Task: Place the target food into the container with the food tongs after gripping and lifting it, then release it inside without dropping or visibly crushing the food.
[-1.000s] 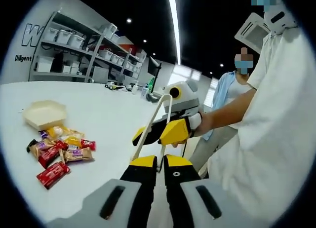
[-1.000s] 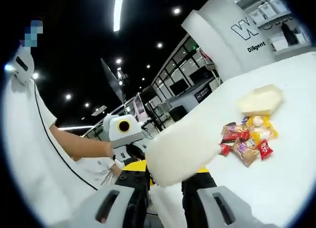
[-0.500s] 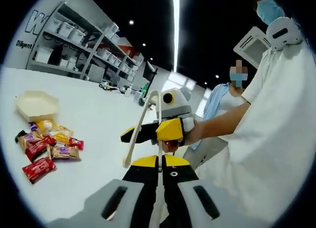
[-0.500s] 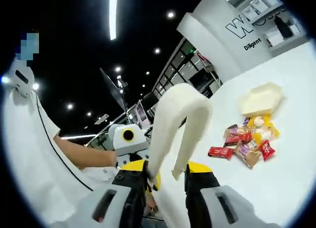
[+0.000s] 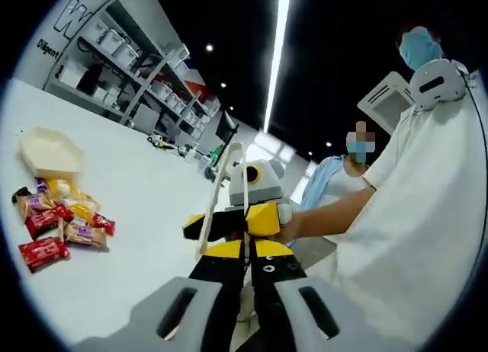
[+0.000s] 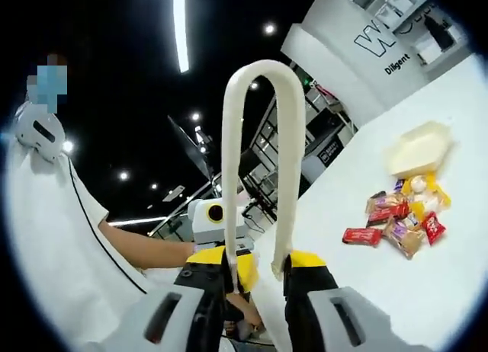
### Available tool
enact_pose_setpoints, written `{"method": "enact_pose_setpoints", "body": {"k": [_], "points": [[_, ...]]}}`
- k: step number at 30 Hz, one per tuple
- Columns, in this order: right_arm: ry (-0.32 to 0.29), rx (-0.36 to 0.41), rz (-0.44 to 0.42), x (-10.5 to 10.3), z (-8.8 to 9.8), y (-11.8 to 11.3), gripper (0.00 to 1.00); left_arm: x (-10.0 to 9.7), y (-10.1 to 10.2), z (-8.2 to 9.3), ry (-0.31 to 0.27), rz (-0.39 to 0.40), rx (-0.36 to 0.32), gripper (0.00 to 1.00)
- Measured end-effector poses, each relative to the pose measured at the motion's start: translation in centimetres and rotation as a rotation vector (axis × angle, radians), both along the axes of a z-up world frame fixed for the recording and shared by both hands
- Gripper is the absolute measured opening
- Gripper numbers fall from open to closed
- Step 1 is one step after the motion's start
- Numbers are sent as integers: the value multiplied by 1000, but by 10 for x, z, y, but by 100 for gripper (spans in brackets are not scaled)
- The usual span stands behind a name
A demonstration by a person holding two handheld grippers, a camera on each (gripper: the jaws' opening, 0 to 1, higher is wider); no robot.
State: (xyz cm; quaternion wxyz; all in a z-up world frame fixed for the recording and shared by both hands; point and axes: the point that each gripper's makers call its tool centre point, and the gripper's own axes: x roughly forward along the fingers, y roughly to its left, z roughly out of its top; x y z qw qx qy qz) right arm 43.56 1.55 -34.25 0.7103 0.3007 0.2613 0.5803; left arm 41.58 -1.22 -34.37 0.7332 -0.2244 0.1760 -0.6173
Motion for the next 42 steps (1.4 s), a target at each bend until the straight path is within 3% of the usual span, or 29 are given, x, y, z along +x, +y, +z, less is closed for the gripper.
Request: {"method": "enact_pose_setpoints", "body": {"k": [2, 4, 16, 19, 23, 24, 28, 36, 42], "points": [[1, -7, -6, 3, -1, 0, 17, 2, -1, -1, -31, 24, 10, 2], [0, -17, -7, 3, -1, -1, 16, 1, -2, -2, 1, 30, 14, 2], [37, -38, -30, 6, -2, -3, 17, 2, 1, -6, 14, 31, 57, 3], [33, -24, -33, 6, 0, -4, 20, -3, -2, 0, 59, 7, 3, 2], [53, 23, -38, 5, 8, -6, 22, -4, -4, 6, 54, 5, -32, 2], [53, 28, -41, 6, 8, -6, 23, -4, -4, 8, 81, 3, -47, 2], [73, 59, -36, 5, 11, -6, 23, -6, -6, 13, 97, -5, -81, 2], [175, 70, 41, -7, 11, -4, 20, -14, -7, 13, 122, -52, -91, 2], [169, 80, 31, -7, 10, -5, 21, -14, -7, 12, 146, -69, -97, 2]]}}
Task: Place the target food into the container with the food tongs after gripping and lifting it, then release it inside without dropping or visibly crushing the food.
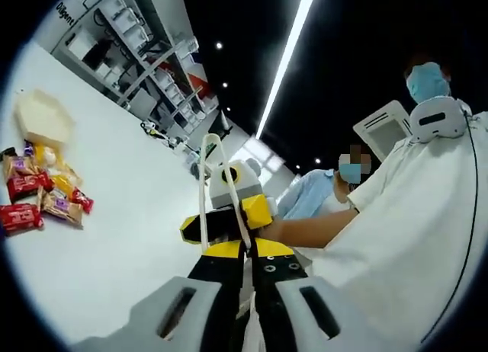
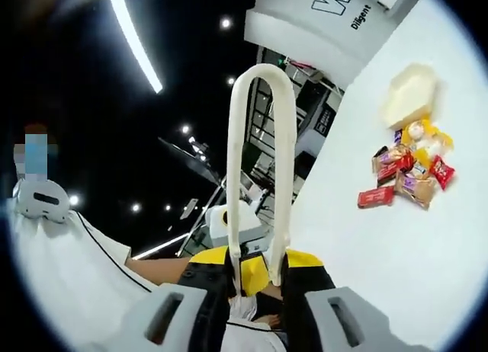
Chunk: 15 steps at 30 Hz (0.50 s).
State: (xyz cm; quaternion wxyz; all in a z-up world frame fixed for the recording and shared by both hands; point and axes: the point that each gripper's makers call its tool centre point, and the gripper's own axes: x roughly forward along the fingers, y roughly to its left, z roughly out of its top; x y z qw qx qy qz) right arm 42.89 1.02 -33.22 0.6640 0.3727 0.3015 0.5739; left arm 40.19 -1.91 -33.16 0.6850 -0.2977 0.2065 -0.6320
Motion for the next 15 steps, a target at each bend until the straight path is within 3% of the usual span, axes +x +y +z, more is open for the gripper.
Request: {"method": "enact_pose_setpoints", "body": {"k": [1, 2, 4, 10, 13, 15], "points": [[-21, 9, -19, 3, 1, 0, 21, 1, 0, 1, 8, -1, -10, 2], [15, 23, -18, 2, 2, -1, 21, 2, 0, 2, 13, -2, -14, 2], [-1, 31, -26, 3, 3, -2, 22, 1, -2, 5, 23, -12, -26, 2], [28, 34, 4, -2, 2, 0, 24, -1, -7, 6, 37, -48, -30, 3], [29, 26, 20, -3, 1, -1, 20, -3, -7, 2, 28, -57, -7, 3], [77, 12, 39, -8, -2, -1, 17, -5, -7, 0, 29, -62, 0, 3]]}}
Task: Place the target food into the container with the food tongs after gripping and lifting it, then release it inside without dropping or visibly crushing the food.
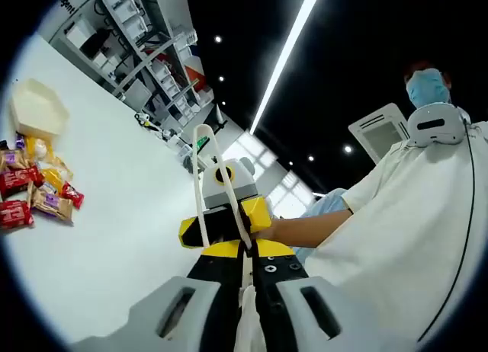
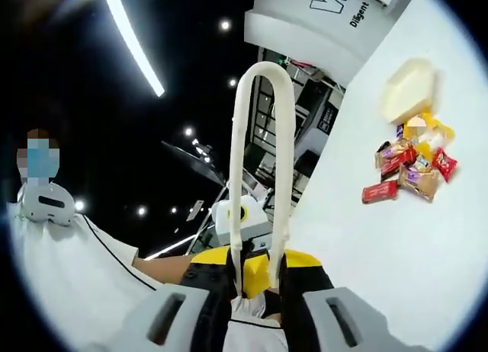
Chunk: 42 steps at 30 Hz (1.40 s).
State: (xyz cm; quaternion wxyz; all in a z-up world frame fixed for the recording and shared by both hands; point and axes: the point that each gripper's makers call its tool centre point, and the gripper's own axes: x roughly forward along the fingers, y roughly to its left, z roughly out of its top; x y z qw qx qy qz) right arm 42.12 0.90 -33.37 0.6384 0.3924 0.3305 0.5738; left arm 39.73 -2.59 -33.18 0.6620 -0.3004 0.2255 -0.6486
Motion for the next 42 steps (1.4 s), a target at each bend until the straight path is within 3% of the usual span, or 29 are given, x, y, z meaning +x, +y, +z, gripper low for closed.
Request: {"method": "enact_pose_setpoints", "body": {"k": [2, 4, 5, 8, 12, 14, 16, 19, 21, 23, 30, 36, 39, 42], "points": [[-53, -12, -15, 1, -1, 0, 15, 1, 1, -4, -7, 9, 20, 3], [-47, -14, -24, 3, -2, 0, 14, 3, 1, -5, -2, 19, 23, 3], [-63, -24, -37, 5, -3, 0, 14, 6, 2, -7, -27, 38, 39, 3], [-77, -54, -57, 8, -5, 2, 13, 8, 3, -10, -3, 58, 58, 3], [-104, -71, -86, 15, -7, 2, 12, 15, 5, -12, -36, 106, 97, 2], [-124, -86, -99, 17, -7, 4, 12, 20, 8, -15, -96, 129, 134, 2], [-139, -103, -113, 21, -9, 5, 11, 21, 9, -15, -109, 142, 159, 3], [-166, -105, -150, 28, -7, 4, 12, 25, 14, -17, -202, 161, 199, 3], [-155, -95, -162, 32, -5, 0, 12, 25, 16, -16, -176, 157, 196, 3], [-167, -101, -178, 36, -4, -2, 12, 28, 20, -19, -220, 171, 229, 0], [-175, -132, -214, 46, -8, -10, 12, 42, 40, -29, -265, 264, 314, 1], [-204, -237, -271, 55, -26, -15, 12, 65, 63, -37, -378, 413, 454, 3], [-194, -254, -279, 56, -31, -16, 13, 68, 68, -37, -385, 447, 465, 6], [-193, -269, -290, 57, -34, -17, 13, 70, 72, -35, -451, 479, 498, 13]]}}
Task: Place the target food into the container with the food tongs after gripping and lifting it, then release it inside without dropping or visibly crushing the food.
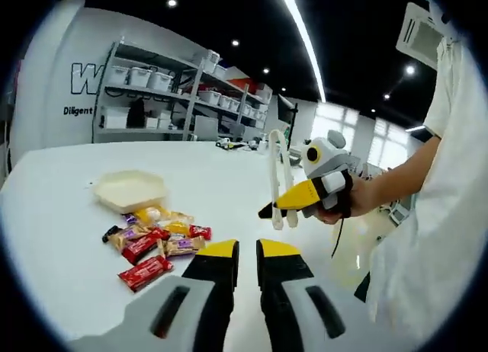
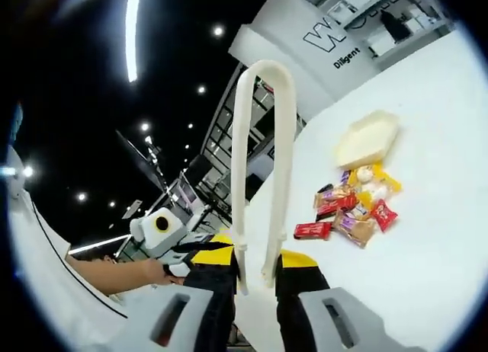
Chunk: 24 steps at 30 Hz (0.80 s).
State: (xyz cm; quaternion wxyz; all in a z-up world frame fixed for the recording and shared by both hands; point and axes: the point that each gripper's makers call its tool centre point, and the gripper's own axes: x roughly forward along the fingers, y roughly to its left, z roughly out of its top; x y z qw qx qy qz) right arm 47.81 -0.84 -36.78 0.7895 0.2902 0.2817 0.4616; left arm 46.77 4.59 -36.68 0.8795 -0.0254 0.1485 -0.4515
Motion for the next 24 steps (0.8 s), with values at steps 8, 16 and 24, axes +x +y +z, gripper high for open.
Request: {"method": "enact_pose_setpoints", "body": {"k": [8, 16, 24], "points": [[-7, -66, -21, 5, -15, -3, 14, 6, 11, 5, -69, 80, 34, 41], [-22, -114, -45, 14, -24, -10, 13, 4, 23, -7, 8, 157, 55, 73], [-29, -123, -48, 17, -25, -11, 14, 0, 34, -21, 45, 205, 105, 85]]}}
